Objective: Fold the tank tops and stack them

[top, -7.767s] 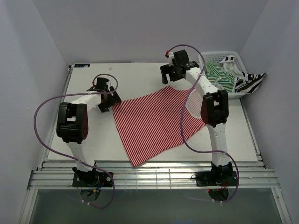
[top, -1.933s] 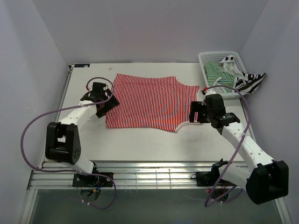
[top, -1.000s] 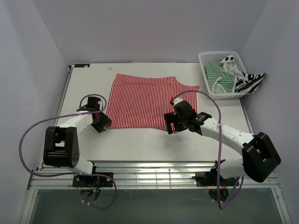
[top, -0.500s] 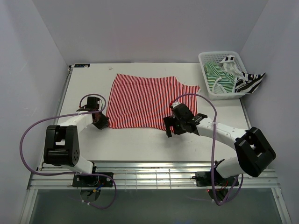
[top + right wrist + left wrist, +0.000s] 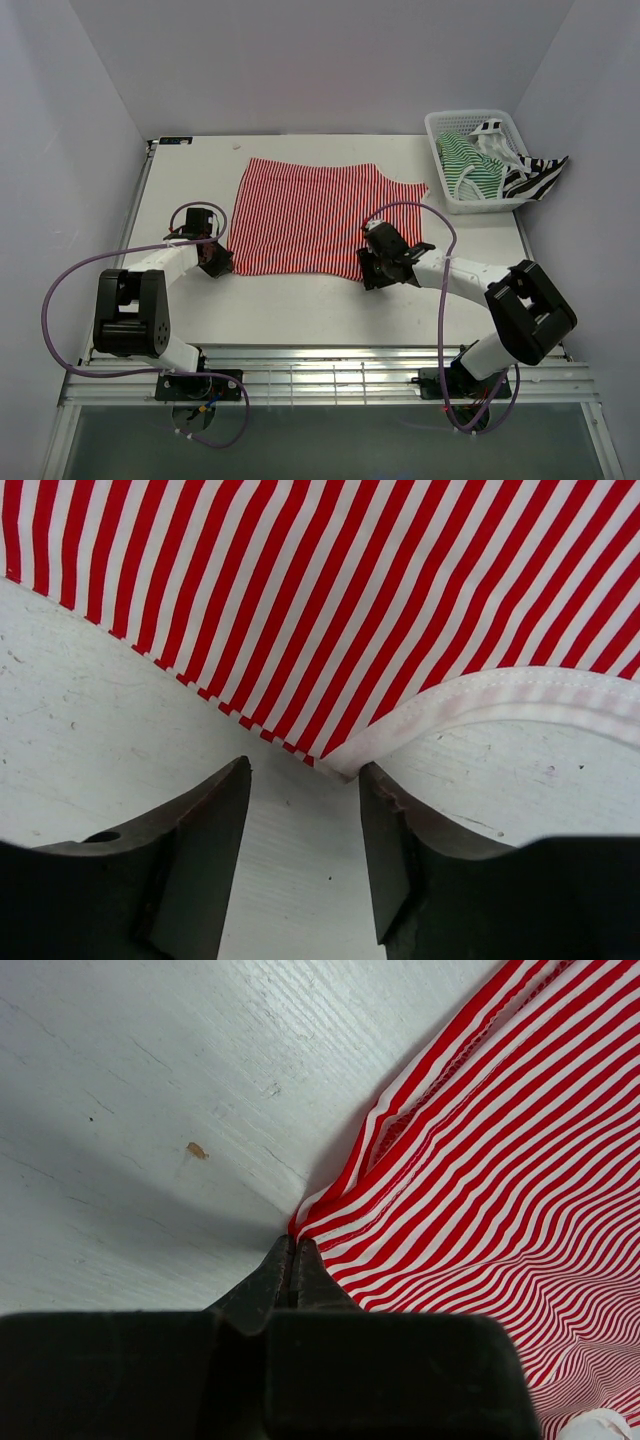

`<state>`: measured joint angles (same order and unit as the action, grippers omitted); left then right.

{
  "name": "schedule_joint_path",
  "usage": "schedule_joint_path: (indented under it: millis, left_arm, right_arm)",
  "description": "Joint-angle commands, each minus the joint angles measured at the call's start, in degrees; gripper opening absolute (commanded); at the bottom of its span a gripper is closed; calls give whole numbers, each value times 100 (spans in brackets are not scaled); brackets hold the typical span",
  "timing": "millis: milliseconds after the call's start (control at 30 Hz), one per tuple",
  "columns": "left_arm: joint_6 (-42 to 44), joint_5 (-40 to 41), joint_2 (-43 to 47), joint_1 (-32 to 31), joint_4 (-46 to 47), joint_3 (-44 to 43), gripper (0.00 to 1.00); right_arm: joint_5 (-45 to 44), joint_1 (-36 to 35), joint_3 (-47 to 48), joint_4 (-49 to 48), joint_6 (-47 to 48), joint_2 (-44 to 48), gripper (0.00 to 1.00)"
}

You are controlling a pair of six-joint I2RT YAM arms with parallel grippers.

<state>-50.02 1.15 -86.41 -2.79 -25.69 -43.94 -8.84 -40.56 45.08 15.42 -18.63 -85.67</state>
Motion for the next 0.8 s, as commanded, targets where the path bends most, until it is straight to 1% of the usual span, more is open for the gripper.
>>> schedule_joint_path:
  millis: [0,33,200,233,333,433,467,567,600,667,700,767]
  left_arm:
    - [27,26,212,15,-32,44,0]
    - [27,26,204,15,-41,35,0]
    - [36,26,221,15,-59,17,0]
    - [45,26,221,15,-59,26,0]
    - [36,35,247,15,-94,26,0]
    - [36,139,352,15,-269,-9,0]
    - [45,210,397,15,-461,-35,0]
    - [80,474,625,15,-918,-97,0]
    - [97,483,695,15,-998,-79,0]
    - [159,352,905,15,-1122,-1,0]
    - [168,255,994,15,-1131,43,0]
    - [194,53,1274,15,-1148,131,0]
  right_arm:
    - [5,30,-52,-276,-79,-81,51]
    - [5,30,-69,-285,-79,-82,47]
    - [-4,48,-201,-311,-62,-38,35]
    - [-4,39,-245,-320,-53,-38,30]
    - [32,56,-298,-329,-61,-12,8]
    - [119,57,-421,-233,-79,146,8]
    - [154,48,-552,-189,-88,234,8]
    - [339,57,-833,-4,-149,743,8]
    - [478,57,-1026,48,-184,1058,8]
    - [751,48,-1211,137,-202,1358,8]
    - [1100,48,-1351,137,-211,1603,8]
    - [1323,48,-1432,137,-228,1781,8]
